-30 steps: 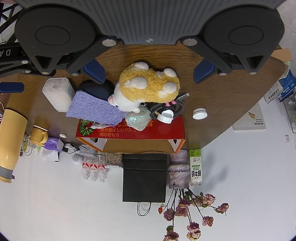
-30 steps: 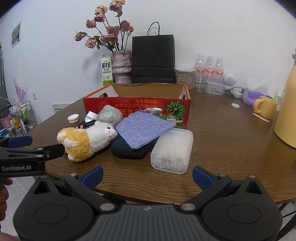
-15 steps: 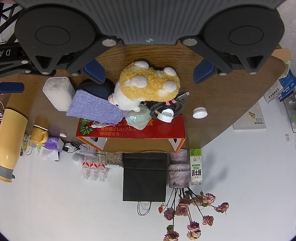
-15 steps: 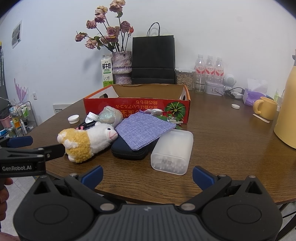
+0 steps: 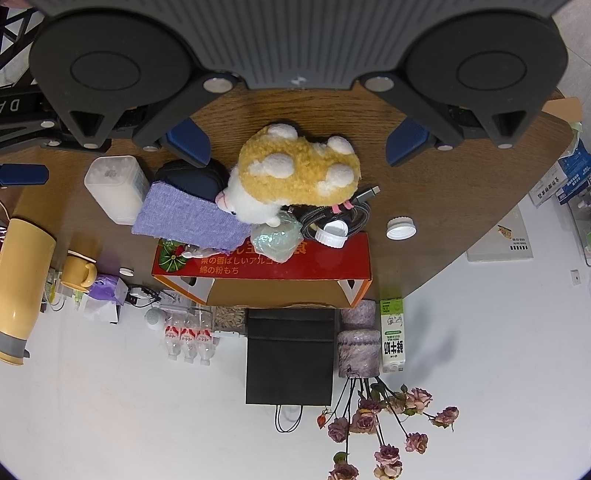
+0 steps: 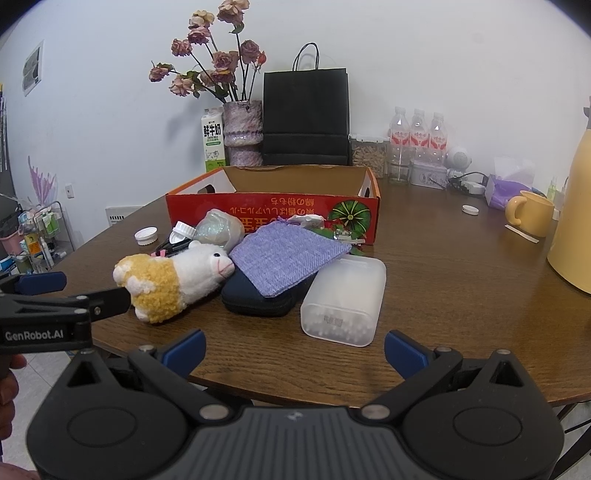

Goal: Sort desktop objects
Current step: 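Grasp the plush sheep with the left tool while the right tool grasps the clear plastic box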

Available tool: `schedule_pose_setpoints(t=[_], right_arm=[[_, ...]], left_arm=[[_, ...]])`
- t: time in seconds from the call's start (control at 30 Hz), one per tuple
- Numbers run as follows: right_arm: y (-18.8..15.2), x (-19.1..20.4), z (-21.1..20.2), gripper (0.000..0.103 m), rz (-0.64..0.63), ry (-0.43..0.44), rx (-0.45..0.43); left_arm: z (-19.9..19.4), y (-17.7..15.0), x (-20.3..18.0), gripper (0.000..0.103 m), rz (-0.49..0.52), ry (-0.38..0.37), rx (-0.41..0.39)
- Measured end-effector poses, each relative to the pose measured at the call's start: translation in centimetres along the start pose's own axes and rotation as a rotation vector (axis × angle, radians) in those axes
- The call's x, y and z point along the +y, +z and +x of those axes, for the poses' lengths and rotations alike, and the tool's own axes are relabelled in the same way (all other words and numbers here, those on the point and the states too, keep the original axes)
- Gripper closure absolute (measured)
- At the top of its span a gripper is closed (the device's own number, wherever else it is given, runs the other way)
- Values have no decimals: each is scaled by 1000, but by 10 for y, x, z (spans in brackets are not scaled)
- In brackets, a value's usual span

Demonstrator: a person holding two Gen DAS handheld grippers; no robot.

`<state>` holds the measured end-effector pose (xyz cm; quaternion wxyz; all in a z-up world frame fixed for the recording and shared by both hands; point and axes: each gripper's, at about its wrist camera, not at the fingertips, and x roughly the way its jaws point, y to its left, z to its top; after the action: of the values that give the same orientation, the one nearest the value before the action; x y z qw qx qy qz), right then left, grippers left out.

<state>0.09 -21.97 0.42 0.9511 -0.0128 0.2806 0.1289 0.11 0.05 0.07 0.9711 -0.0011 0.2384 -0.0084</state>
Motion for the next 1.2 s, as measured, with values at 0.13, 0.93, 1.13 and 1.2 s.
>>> schedule_pose_setpoints(t=[0.13,0.93,1.13,1.2], right_arm=[[-1,2,7,0,0,-2,9],[11,-12,74,0,39,-78,94],[16,-16,86,0,42,-108,95],[18,-17,91,0,36,-122,94]], left_arm=[[6,0,5,0,1,0,2],[80,5,12,0,90,-95,62],[92,4,9,0,102,-94,65],[95,5,7,0,108,-87,61]])
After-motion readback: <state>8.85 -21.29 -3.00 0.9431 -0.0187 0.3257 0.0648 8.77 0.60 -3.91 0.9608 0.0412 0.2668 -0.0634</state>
